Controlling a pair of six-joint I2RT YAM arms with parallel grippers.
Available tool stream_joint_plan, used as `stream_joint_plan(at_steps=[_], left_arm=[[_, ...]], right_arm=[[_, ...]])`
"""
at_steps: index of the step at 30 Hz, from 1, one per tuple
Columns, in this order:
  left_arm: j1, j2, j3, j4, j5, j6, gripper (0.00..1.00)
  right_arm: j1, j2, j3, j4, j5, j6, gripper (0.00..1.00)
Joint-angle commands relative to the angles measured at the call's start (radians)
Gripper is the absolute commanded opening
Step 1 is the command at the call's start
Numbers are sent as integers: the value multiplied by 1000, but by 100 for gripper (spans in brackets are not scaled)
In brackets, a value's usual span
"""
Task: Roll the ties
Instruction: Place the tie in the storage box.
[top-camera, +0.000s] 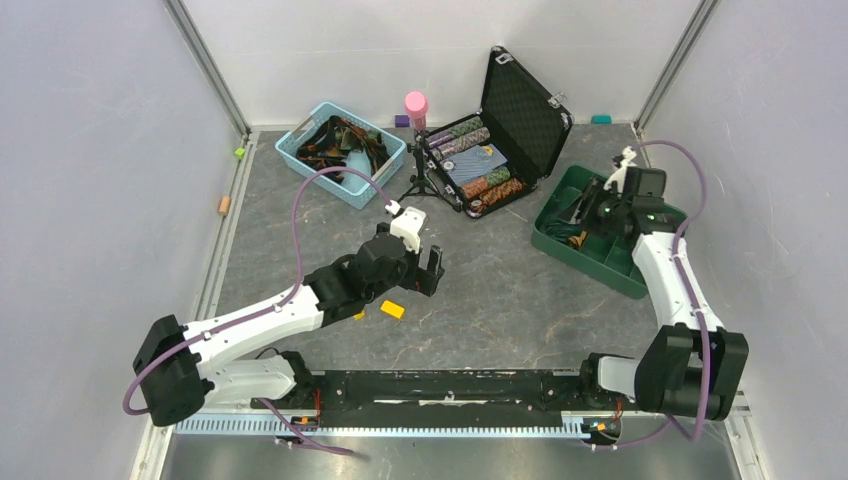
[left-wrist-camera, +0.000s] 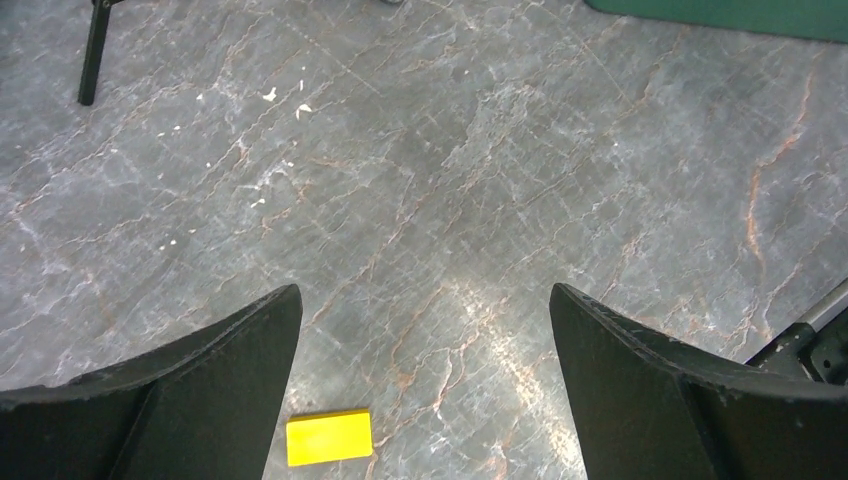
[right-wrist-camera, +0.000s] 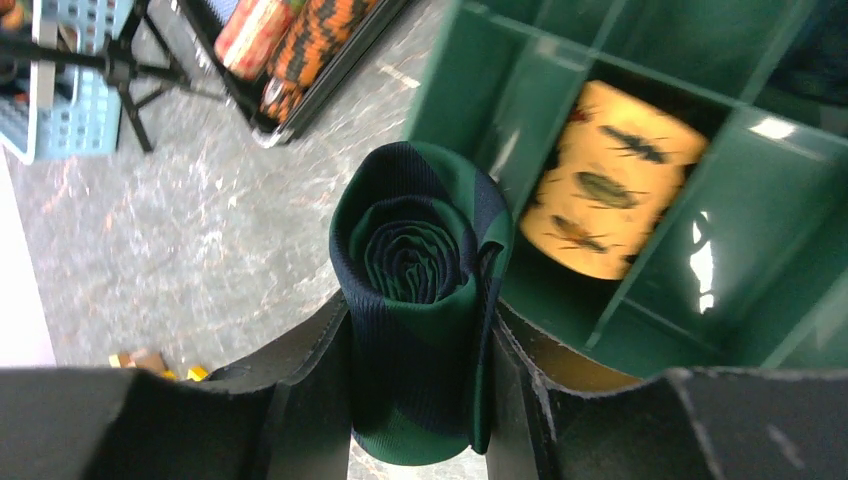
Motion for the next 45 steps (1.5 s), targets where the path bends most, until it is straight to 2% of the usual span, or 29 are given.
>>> stream_joint_plan(at_steps=[1, 8, 16, 26, 45], left_arm=[[3, -16, 134, -185, -45, -26, 100], [4, -26, 223, -321, -60, 34, 100], [5, -22, 262, -369, -10, 67, 100], [6, -23, 251, -364, 5, 71, 100], [47, -19, 245, -359, 33, 74, 100]], right_arm=[[-106, -40, 74, -70, 22, -3, 17], [-270, -57, 92, -187, 68, -70, 17], [-368, -97, 85, -275, 148, -119, 17], [-390, -58, 84, -275, 240, -131, 17], [-390, 110, 57, -128, 285, -116, 17]])
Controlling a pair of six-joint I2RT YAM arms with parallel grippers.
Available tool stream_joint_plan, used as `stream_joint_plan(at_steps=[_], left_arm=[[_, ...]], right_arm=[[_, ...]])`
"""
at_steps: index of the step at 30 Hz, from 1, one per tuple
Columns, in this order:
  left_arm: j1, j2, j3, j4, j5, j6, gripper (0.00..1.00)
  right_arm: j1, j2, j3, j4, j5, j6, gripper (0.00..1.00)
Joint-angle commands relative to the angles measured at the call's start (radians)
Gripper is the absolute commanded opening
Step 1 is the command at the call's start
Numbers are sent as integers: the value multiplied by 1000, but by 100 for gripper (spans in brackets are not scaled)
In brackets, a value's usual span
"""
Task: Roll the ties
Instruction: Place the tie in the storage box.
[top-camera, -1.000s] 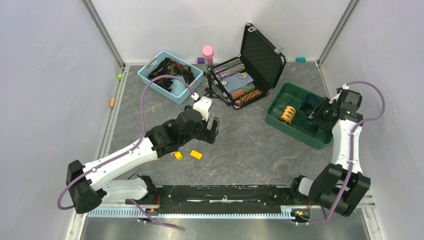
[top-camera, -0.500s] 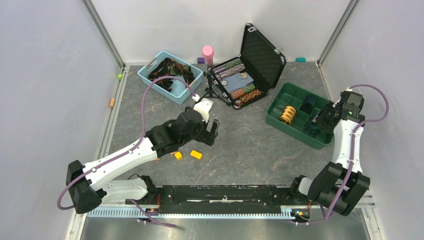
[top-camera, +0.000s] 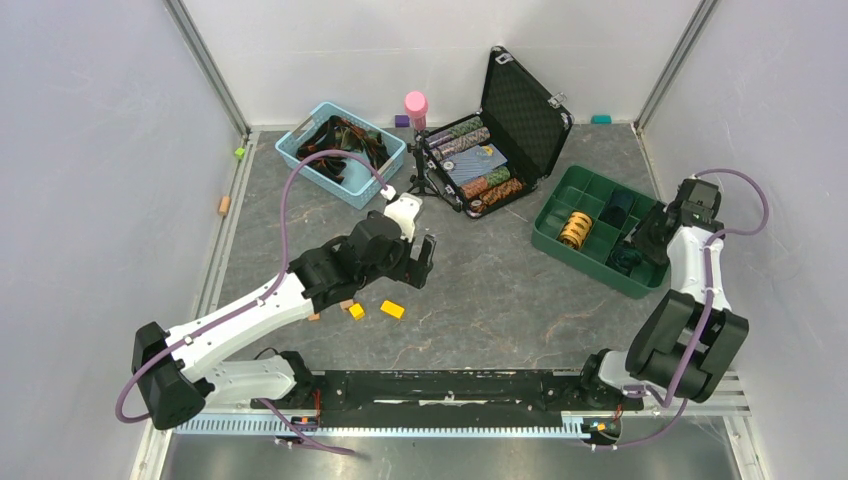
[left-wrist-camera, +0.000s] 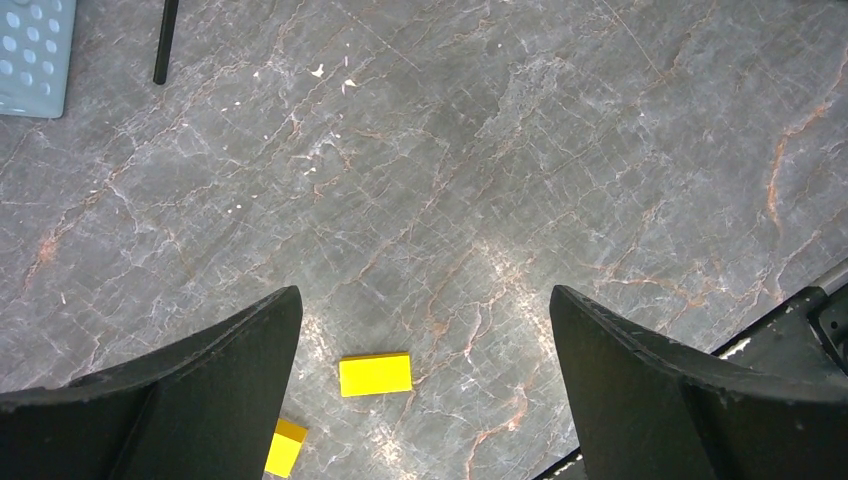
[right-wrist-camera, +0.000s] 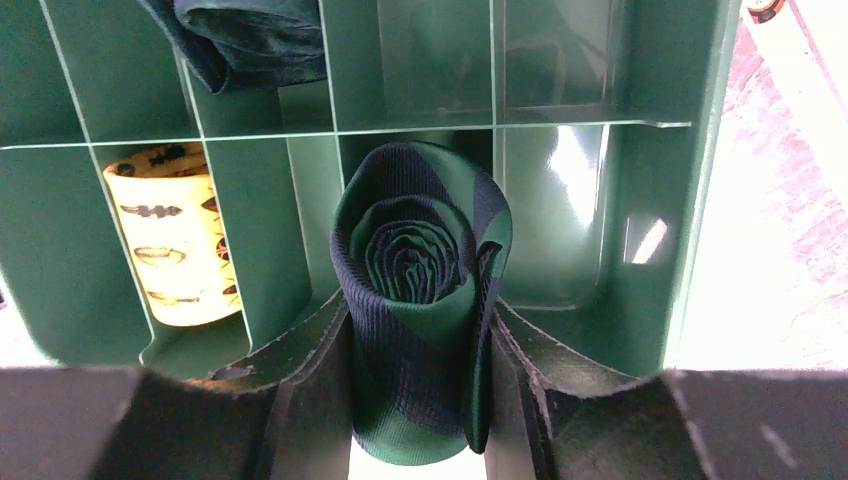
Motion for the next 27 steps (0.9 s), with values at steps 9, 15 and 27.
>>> stream_joint_plan(at_steps=[9, 15, 27], left_arm=[[29, -3, 24, 19, 49, 30, 100], [35, -7, 22, 19, 56, 26, 100], [36, -20, 14, 20, 53, 27, 100]], right_arm=[[8, 57, -25, 85, 81, -30, 18], [63, 81, -29, 94, 153, -36, 19], [115, 131, -32, 106, 246, -34, 36]])
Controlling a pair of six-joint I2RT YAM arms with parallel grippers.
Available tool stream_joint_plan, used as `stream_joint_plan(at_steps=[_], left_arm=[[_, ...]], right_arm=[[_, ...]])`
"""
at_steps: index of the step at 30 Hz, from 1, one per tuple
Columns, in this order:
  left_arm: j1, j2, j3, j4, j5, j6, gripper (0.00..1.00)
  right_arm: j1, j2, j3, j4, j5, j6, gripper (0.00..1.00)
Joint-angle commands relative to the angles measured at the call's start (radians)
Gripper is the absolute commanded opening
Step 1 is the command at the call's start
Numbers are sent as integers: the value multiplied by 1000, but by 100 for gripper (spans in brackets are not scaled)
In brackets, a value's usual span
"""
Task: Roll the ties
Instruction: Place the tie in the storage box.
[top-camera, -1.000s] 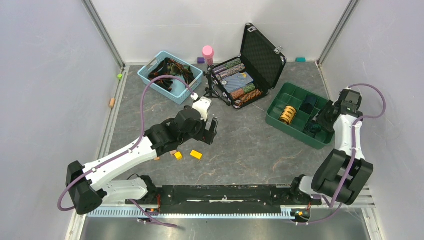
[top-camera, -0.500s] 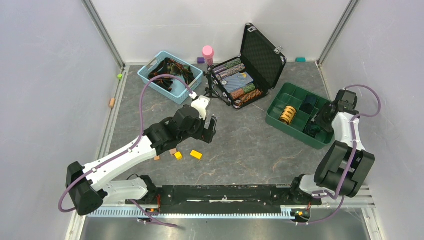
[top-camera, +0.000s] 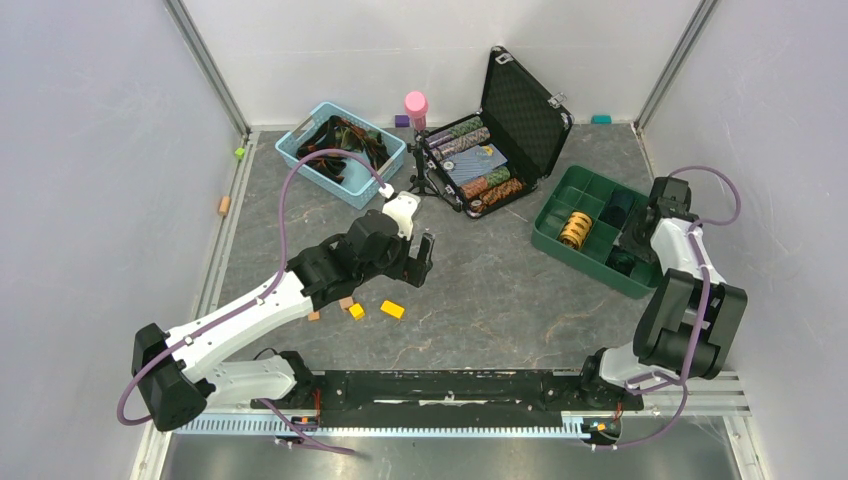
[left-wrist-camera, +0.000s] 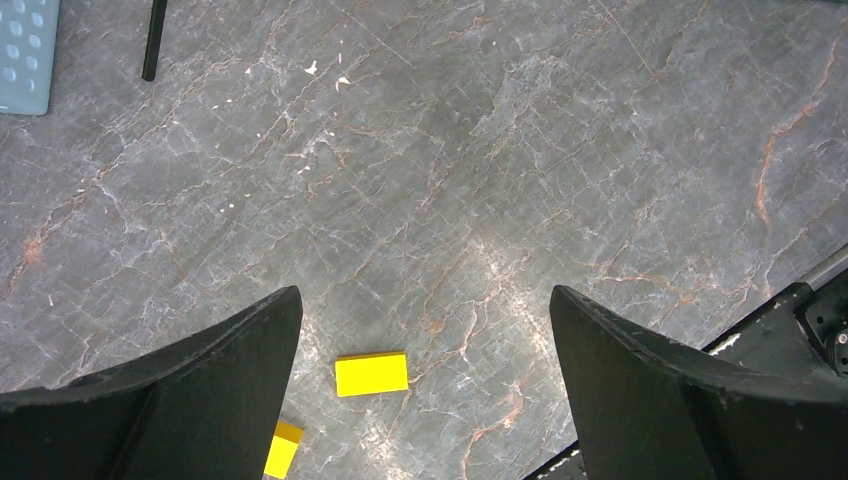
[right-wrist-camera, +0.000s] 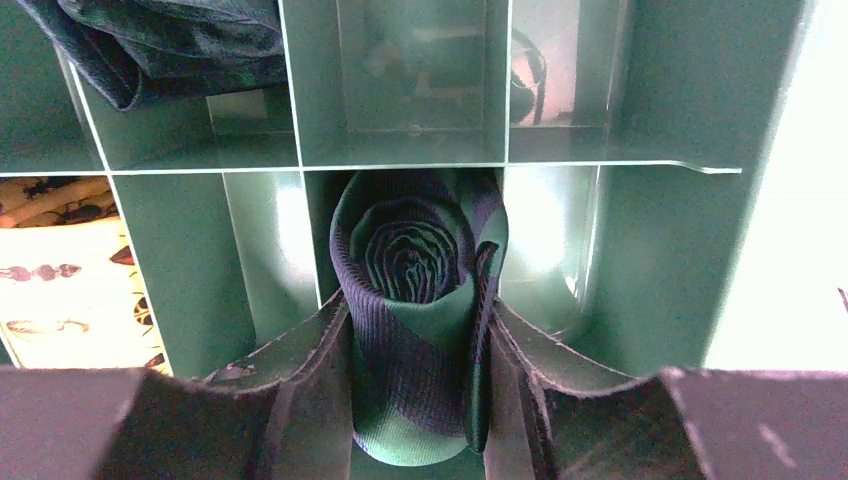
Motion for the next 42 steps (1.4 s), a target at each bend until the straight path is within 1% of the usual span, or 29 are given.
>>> stream_joint_plan(at_steps=[1, 7, 10, 22, 28, 32, 36, 42], left_arm=[[6, -18, 14, 19, 9, 27, 100], [9, -20, 15, 17, 9, 29, 100], [9, -23, 15, 18, 34, 38, 100], [13, -17, 18, 19, 48, 39, 100], [15, -20, 17, 19, 55, 39, 100], [15, -19, 18, 19, 58, 39, 100], [16, -20, 17, 19, 58, 39, 100], [16, -18, 18, 19, 61, 39, 100]], right_arm=[[9, 18, -7, 32, 61, -14, 39], [9, -5, 15, 21, 60, -17, 50], [9, -8, 44, -4, 54, -22, 55], [9, -35, 118, -58, 34, -32, 62], [9, -22, 101, -61, 27, -37, 62], [11, -46, 101, -63, 36, -43, 62], [11, -74, 111, -78, 31, -43, 58], [11, -104, 111, -91, 23, -49, 55]])
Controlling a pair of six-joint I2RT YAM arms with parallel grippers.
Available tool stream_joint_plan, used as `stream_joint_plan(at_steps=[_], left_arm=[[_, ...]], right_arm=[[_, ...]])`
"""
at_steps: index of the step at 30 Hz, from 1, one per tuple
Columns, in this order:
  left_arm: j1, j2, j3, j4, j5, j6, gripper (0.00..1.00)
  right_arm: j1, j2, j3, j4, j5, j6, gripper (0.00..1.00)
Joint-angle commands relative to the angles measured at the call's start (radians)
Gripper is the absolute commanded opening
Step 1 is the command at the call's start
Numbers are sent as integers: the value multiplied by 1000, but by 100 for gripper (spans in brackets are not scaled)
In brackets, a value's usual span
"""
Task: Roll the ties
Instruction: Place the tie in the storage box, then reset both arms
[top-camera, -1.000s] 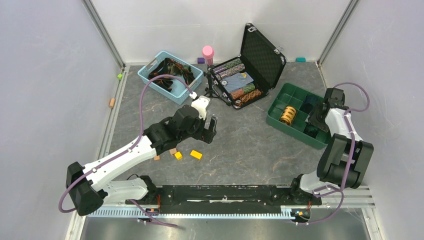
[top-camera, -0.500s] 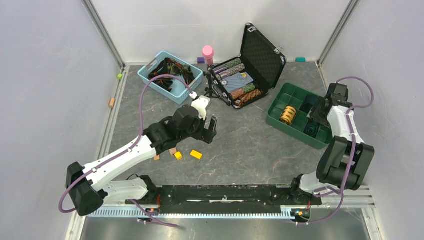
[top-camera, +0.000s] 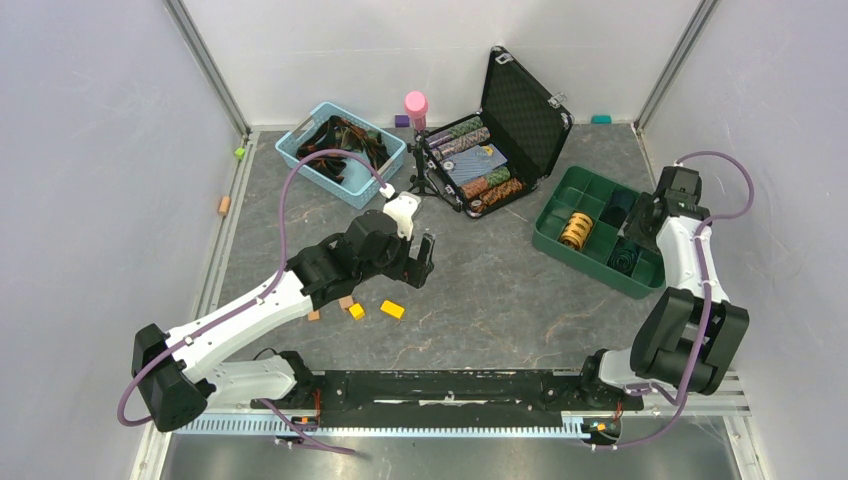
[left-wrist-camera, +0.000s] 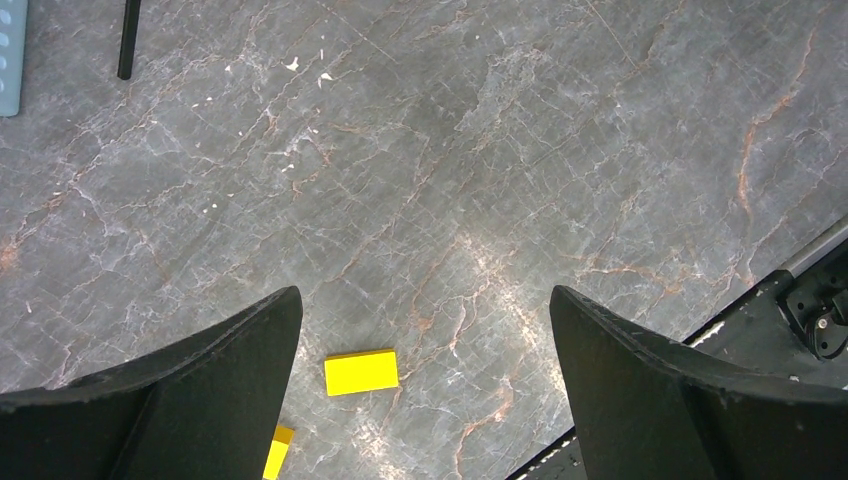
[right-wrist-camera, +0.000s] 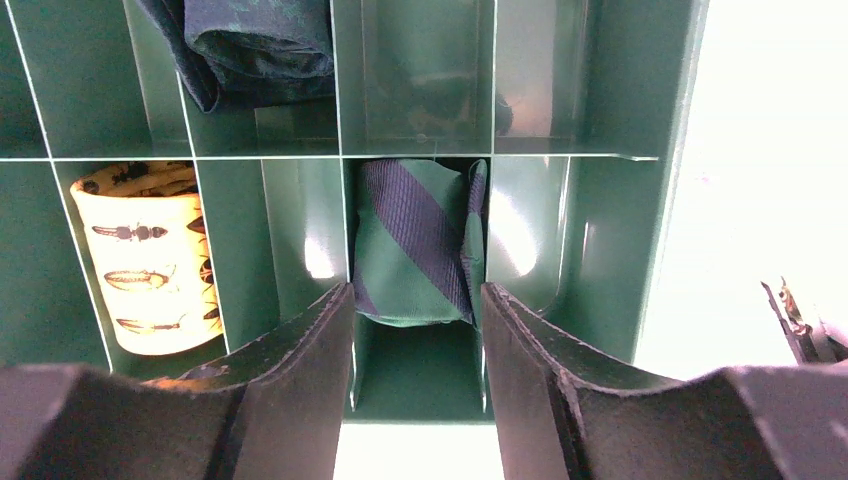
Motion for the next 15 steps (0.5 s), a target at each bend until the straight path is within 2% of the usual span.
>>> stream_joint_plan(at_steps=[1, 9, 15], left_arm=[[6, -17, 17, 19, 20, 39, 100], [6, -13, 18, 19, 25, 39, 100], [6, -11, 18, 19, 28, 39, 100]], right_arm=[[-1, -44, 30, -6, 4, -17, 54], [1, -27, -12, 14, -6, -27, 38], [15, -31, -53, 16, -7, -30, 33]])
